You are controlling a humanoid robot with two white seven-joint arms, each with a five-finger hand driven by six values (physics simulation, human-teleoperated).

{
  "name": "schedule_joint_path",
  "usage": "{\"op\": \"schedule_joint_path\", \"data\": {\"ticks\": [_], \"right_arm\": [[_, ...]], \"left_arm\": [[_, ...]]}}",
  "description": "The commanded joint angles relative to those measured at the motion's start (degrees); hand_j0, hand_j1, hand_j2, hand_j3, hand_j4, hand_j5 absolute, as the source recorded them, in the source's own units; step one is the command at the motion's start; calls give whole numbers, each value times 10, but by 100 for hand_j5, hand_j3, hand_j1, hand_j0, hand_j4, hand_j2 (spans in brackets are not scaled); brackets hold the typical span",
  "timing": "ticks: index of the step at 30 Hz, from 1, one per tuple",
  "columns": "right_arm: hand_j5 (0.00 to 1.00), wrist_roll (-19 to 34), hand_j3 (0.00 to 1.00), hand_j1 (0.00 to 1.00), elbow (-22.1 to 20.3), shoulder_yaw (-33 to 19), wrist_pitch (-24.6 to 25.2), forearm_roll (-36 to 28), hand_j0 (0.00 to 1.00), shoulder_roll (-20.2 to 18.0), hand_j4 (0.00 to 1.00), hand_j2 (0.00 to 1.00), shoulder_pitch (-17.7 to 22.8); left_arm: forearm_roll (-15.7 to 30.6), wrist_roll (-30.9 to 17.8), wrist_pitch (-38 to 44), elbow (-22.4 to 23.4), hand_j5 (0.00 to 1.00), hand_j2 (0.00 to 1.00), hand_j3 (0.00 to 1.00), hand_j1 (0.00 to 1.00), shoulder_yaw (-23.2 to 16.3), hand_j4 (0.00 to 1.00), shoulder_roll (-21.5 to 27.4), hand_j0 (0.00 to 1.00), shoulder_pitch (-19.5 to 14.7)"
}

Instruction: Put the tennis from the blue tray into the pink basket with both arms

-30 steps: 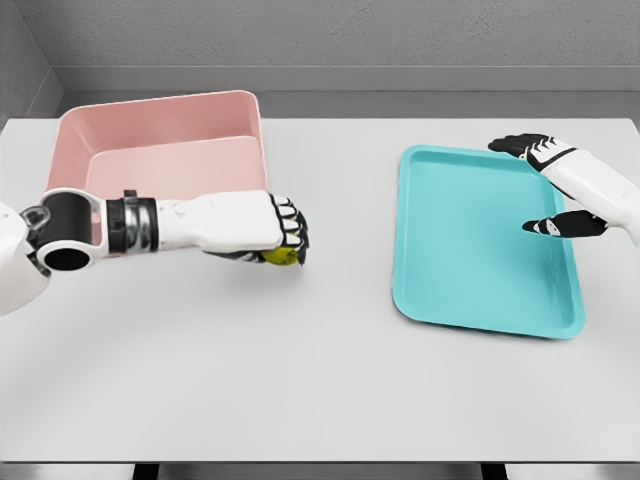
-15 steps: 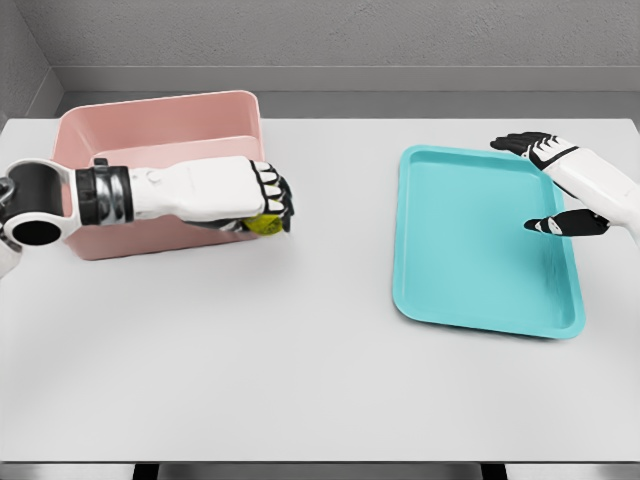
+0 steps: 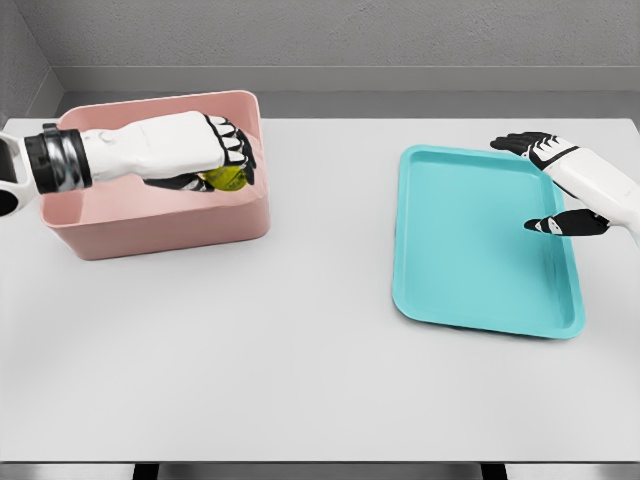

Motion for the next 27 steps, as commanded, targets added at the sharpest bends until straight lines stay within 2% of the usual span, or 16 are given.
{"op": "schedule_joint_path", "data": {"ticks": [1, 5, 8, 9, 11, 12, 18, 24, 27], "right_arm": [[100, 0, 100, 100, 0, 0, 1, -4, 100, 0, 100, 100, 0], [100, 0, 100, 100, 0, 0, 1, -4, 100, 0, 100, 100, 0], [100, 0, 100, 100, 0, 0, 1, -4, 100, 0, 100, 100, 0], [100, 0, 100, 100, 0, 0, 1, -4, 100, 0, 100, 100, 0], [100, 0, 100, 100, 0, 0, 1, -4, 100, 0, 100, 100, 0], [100, 0, 100, 100, 0, -1, 1, -4, 100, 0, 100, 100, 0], [100, 0, 100, 100, 0, -1, 1, -4, 100, 0, 100, 100, 0], [100, 0, 100, 100, 0, -1, 1, -4, 100, 0, 100, 100, 0], [100, 0, 100, 100, 0, -1, 1, -4, 100, 0, 100, 100, 0]], "left_arm": [[9, 0, 1, 30, 60, 60, 60, 60, 14, 60, 5, 60, 0], [24, 0, 1, 105, 60, 60, 60, 60, 27, 60, 6, 60, -2], [24, 1, 1, 132, 62, 62, 62, 62, 33, 62, 6, 62, -2], [23, 1, 1, 133, 67, 67, 67, 67, 34, 67, 8, 67, -2], [40, 5, 1, 143, 100, 100, 100, 100, 34, 100, 10, 100, -1], [58, 6, 1, 154, 100, 100, 100, 100, 34, 100, 12, 100, -1], [60, 5, 1, 143, 100, 100, 100, 100, 33, 100, 23, 100, 3], [62, 6, 1, 153, 100, 100, 100, 100, 34, 100, 69, 100, 10], [93, 5, 1, 169, 100, 100, 100, 100, 34, 100, 88, 100, 18]]}}
